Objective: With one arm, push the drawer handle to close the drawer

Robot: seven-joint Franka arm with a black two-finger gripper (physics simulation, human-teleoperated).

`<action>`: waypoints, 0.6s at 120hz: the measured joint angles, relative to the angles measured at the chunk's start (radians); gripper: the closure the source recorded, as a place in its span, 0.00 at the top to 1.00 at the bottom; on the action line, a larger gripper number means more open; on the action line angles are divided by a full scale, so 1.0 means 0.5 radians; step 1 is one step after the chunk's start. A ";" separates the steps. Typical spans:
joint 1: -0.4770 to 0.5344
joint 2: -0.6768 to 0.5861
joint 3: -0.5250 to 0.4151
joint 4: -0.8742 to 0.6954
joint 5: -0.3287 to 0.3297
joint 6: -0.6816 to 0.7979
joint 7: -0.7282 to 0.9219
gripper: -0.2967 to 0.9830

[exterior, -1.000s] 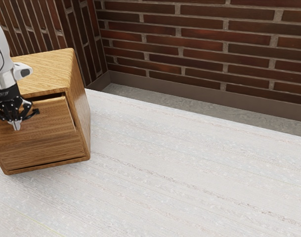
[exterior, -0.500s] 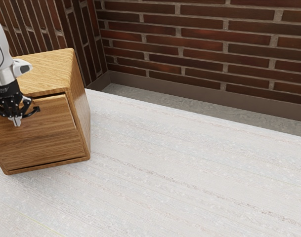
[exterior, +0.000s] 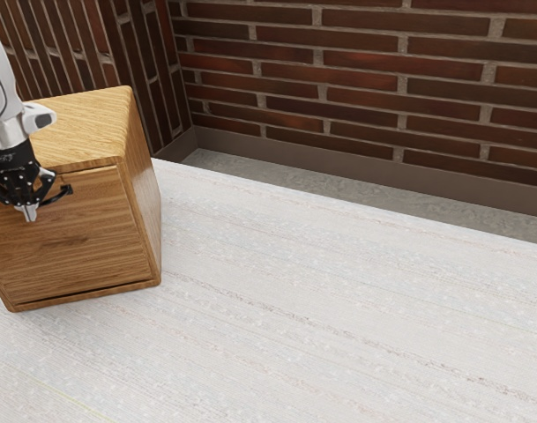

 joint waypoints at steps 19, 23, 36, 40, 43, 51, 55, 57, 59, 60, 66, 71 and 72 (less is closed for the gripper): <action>-0.002 0.031 -0.002 0.021 0.015 0.003 0.007 0.15; -0.002 0.038 -0.002 0.029 0.017 0.004 0.008 0.15; -0.011 0.055 -0.001 0.040 0.020 0.003 0.012 0.16; -0.012 0.057 -0.001 0.041 0.021 0.003 0.012 0.16; -0.012 0.057 -0.001 0.041 0.021 0.003 0.013 0.16; -0.005 0.052 -0.014 0.034 0.021 0.004 0.013 0.16; 0.000 0.031 -0.036 0.013 0.020 0.009 0.013 0.17; 0.001 0.017 -0.049 -0.001 0.018 0.011 0.013 0.19; 0.002 -0.007 -0.062 -0.027 0.013 0.015 0.013 0.22; 0.002 -0.023 -0.068 -0.044 0.008 0.018 0.013 0.23; 0.003 -0.104 -0.104 -0.130 -0.026 0.031 0.013 0.32; 0.003 -0.199 -0.140 -0.213 -0.067 0.037 0.013 0.40; 0.003 -0.217 -0.144 -0.228 -0.076 0.038 0.013 0.41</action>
